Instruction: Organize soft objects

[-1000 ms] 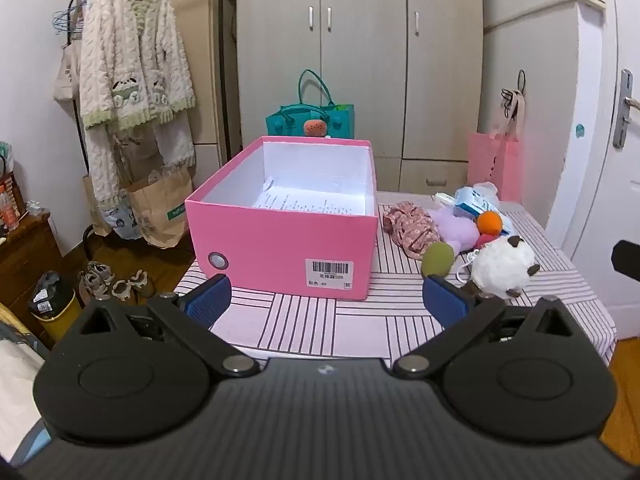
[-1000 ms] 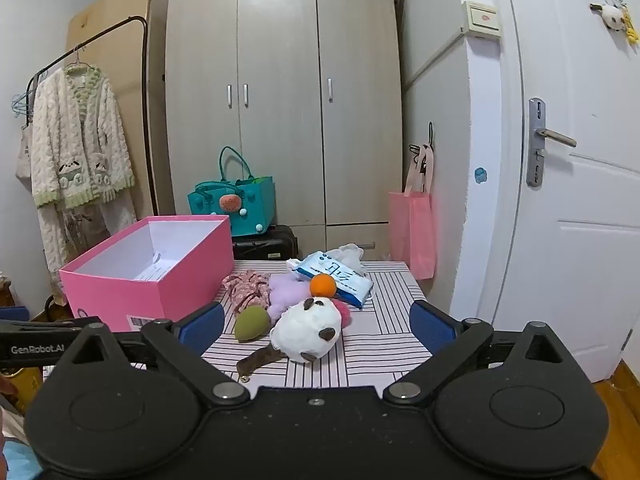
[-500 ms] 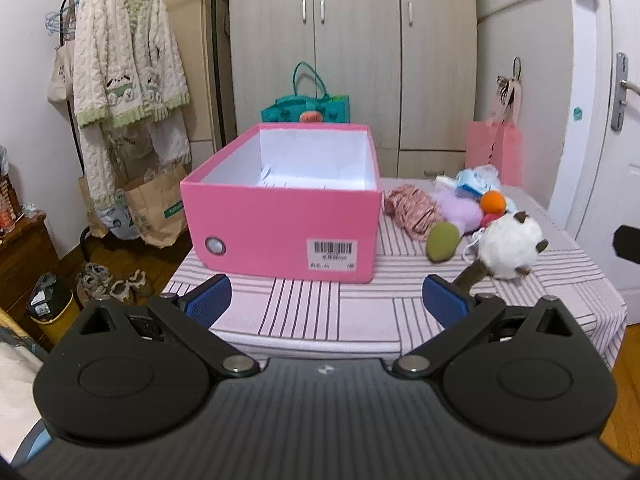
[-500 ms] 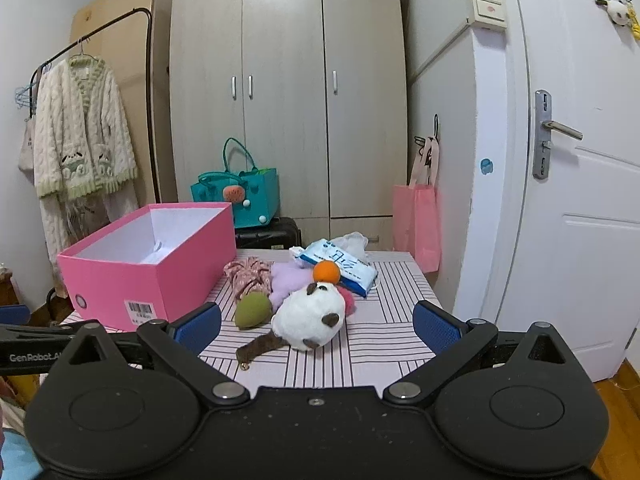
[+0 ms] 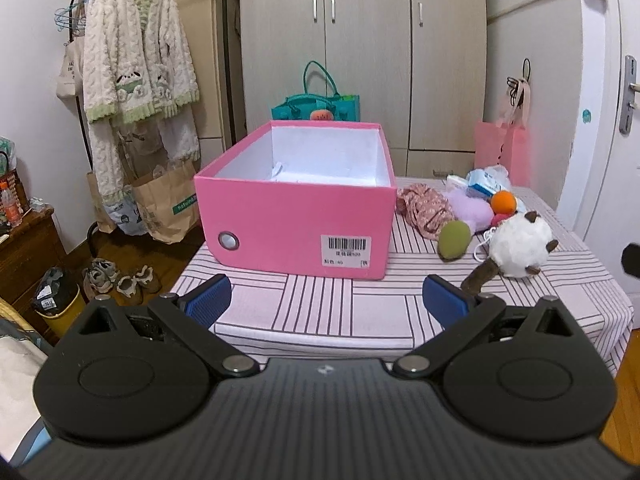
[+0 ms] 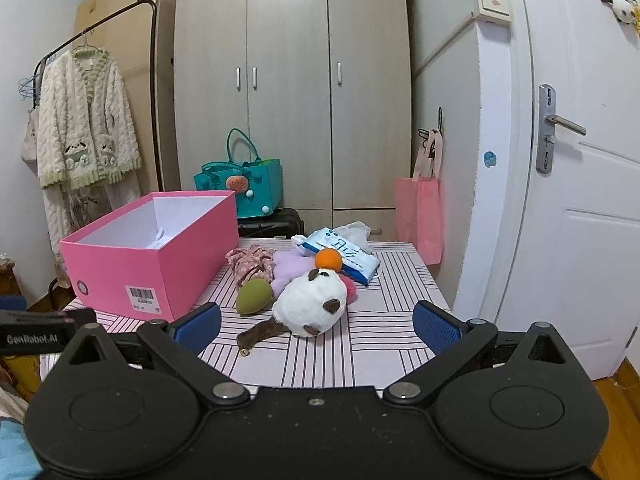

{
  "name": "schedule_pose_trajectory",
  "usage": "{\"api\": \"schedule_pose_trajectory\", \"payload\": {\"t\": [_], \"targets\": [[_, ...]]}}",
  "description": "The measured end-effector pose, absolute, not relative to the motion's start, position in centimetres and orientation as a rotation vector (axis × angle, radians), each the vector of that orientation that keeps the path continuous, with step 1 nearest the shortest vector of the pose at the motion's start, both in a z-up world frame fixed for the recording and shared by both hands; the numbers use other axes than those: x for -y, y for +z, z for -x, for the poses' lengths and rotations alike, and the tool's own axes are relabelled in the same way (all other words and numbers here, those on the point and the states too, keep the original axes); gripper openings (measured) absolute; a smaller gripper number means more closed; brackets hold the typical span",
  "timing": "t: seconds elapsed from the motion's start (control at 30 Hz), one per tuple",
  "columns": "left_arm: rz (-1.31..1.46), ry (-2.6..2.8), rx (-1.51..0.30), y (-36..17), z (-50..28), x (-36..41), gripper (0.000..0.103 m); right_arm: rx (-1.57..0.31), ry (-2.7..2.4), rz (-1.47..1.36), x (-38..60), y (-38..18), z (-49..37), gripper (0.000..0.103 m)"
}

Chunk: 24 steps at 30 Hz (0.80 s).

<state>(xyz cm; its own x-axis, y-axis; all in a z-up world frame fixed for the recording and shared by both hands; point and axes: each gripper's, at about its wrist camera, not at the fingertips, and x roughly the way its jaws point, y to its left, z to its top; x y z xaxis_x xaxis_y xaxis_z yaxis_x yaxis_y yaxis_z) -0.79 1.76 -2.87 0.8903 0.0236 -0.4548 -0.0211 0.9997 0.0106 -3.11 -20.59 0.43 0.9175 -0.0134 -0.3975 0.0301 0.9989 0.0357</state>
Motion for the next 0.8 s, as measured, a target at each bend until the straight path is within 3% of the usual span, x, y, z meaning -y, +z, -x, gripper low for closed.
{"api": "schedule_pose_trajectory", "payload": {"t": [0.8], "targets": [[-0.042, 0.059, -0.423, -2.1, 1.1, -2.6, 0.103, -0.375, -0.058, -0.030, 21.5, 0.8, 3.7, 0.103]]}}
